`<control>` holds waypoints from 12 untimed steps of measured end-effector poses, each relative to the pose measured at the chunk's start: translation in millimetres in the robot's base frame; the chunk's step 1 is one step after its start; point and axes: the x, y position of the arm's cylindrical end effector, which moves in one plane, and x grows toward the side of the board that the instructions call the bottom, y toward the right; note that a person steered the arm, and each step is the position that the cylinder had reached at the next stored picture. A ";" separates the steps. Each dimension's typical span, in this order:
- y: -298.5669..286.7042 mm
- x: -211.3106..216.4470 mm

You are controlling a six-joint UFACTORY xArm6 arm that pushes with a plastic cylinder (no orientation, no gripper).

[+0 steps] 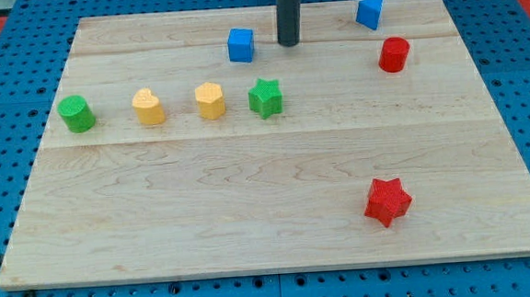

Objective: Push the blue cube to the below of the red circle

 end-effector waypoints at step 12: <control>100.2 123.3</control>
